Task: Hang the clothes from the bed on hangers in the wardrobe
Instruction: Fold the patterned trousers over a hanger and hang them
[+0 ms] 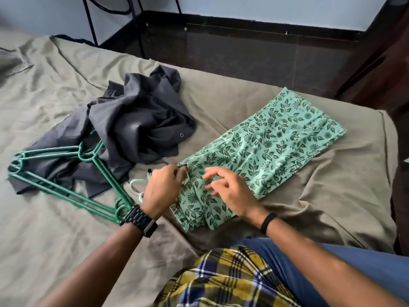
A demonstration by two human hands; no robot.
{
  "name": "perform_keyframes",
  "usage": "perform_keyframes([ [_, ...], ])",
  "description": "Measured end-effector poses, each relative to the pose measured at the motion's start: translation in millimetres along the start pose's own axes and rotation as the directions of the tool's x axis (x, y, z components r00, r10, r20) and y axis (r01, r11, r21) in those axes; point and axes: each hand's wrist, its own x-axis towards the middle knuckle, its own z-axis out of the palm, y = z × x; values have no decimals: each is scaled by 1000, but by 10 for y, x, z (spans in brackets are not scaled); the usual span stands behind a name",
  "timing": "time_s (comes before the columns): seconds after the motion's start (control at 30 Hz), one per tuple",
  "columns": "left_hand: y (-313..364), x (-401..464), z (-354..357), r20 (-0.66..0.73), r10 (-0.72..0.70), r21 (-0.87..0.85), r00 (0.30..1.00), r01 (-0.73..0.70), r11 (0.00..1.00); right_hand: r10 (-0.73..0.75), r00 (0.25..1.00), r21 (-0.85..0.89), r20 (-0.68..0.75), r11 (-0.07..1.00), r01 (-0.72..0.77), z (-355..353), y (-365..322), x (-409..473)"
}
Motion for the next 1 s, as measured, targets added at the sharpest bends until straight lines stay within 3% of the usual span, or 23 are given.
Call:
perform_keyframes([
  [0.1,-29,97,-113,31,-71,-46,997,72,996,136,980,-268,144,959,-94,95,7,122],
  [0.17,-57,78,-161,24,-78,-96,997,80,992,220,963,-408,155,902,-140,110,-31,215],
  [0.27,-232,-14,-293,-170,-33,-189,985,0,982,229,968,-578,103,806,-129,129,-186,344],
  [0.37,-596,-73,-605,-539,-39,-240,841,-109,965,15,1000,-541,6,841,-9,333,-440,478],
  [0.47,-1022,-199,-776,-682,-265,-330,681,36,943,-74,984,-391,160,911,132,723,-728,604],
  [0.53,-1275,-350,-734,-645,-457,-430,613,203,880,-72,963,-318,261,935,156,1014,-845,671],
  [0.67,-1565,-480,-478,-441,-715,-710,543,275,648,-57,958,-303,282,942,146,1428,-872,818],
  [0.73,-1624,-442,-371,-377,-759,-789,530,246,563,-28,956,-341,293,931,132,1573,-804,857],
  [0.87,-1711,-343,-329,-357,-767,-777,533,286,561,-18,958,-506,285,846,166,1741,-619,872],
  [1.0,-1781,-264,-370,-290,-781,-825,553,270,497,-104,973,-528,207,825,200,1750,-563,879],
])
